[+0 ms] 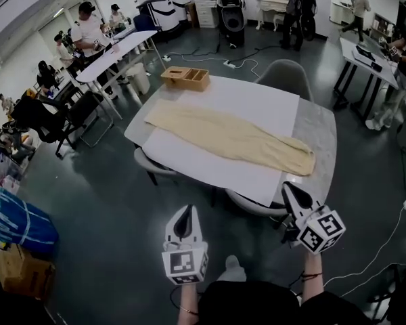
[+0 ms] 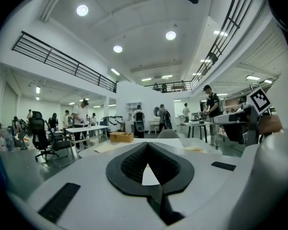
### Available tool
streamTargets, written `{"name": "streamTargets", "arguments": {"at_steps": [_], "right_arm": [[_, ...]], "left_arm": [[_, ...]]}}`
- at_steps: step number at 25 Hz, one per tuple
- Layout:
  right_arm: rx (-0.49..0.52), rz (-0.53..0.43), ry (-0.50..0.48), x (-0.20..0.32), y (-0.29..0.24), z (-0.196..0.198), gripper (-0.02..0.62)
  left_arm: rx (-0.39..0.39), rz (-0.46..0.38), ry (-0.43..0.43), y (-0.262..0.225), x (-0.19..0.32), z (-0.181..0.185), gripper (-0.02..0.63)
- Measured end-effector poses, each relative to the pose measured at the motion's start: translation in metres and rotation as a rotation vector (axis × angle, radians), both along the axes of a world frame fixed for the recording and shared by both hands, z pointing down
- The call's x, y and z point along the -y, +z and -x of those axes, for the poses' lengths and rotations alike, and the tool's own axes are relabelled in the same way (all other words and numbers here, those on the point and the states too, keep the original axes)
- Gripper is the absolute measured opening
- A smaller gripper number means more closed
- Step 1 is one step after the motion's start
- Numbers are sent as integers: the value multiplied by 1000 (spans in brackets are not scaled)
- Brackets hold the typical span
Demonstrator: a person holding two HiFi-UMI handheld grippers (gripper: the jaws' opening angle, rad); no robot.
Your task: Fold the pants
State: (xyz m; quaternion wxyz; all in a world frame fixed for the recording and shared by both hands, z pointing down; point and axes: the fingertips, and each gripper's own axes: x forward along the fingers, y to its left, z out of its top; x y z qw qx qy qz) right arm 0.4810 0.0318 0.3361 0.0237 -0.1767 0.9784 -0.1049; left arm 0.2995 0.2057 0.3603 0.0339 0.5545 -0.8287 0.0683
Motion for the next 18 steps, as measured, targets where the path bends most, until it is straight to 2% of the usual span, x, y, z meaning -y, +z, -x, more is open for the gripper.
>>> {"name": "streamTargets", "arguments": {"at_steps": [7,18], "right_arm": [[-7,15,56,22,6,38,14],[-39,61,136,45,25,55,15]], "left_arm": [[-33,-5,71,5,32,43,8],[-67,14,120,20,65,69,8]]}}
